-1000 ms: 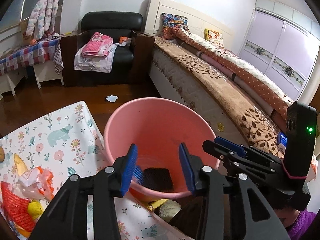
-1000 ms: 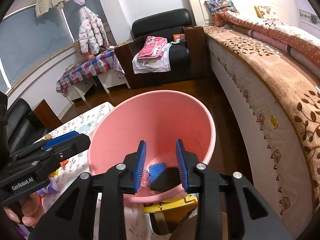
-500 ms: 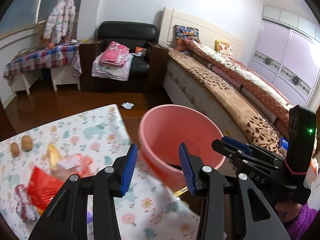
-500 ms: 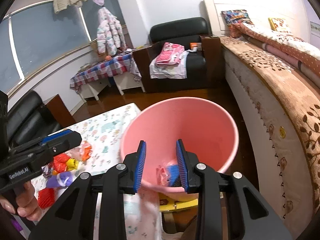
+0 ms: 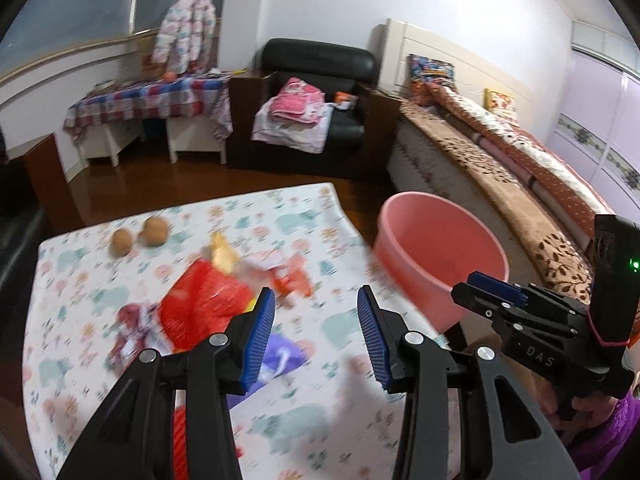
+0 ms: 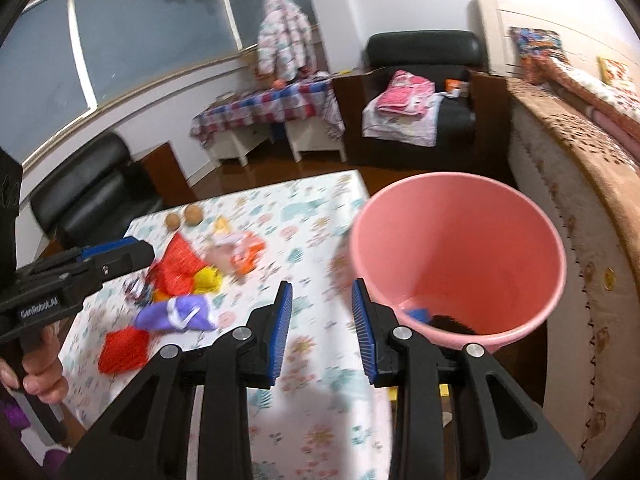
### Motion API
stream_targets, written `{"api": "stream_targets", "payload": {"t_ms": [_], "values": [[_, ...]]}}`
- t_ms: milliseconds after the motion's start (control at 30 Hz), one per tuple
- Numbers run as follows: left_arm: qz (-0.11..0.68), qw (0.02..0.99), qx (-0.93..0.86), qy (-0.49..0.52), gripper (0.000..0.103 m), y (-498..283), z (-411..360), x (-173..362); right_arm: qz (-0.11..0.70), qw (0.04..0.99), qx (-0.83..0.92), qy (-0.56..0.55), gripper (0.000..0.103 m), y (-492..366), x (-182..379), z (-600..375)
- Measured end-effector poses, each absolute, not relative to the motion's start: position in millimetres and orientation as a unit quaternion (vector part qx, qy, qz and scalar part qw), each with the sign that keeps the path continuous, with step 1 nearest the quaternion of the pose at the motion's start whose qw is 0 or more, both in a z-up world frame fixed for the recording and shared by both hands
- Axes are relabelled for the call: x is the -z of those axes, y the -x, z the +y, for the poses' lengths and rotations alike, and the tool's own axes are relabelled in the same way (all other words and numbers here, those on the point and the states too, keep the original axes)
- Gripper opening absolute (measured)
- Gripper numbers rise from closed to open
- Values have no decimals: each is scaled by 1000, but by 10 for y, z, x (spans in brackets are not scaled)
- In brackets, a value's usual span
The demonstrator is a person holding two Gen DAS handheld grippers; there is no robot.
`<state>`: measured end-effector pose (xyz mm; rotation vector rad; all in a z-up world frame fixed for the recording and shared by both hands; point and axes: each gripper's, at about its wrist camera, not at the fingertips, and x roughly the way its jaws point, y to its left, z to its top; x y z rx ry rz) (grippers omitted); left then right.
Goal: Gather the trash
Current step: 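Move both open tools back from the bucket to the table, then close the left tool on the red mesh net and lift it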
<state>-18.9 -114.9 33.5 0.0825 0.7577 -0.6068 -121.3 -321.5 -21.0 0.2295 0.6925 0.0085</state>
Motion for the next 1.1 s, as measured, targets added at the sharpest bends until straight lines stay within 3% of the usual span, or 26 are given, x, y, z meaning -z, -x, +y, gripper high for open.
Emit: {"api": "stream_targets", "payload": {"t_ms": [1100], "values": [[384, 901, 200, -26, 42, 559, -82, -84, 402, 905, -69, -119, 31, 1027, 500, -2764]]}}
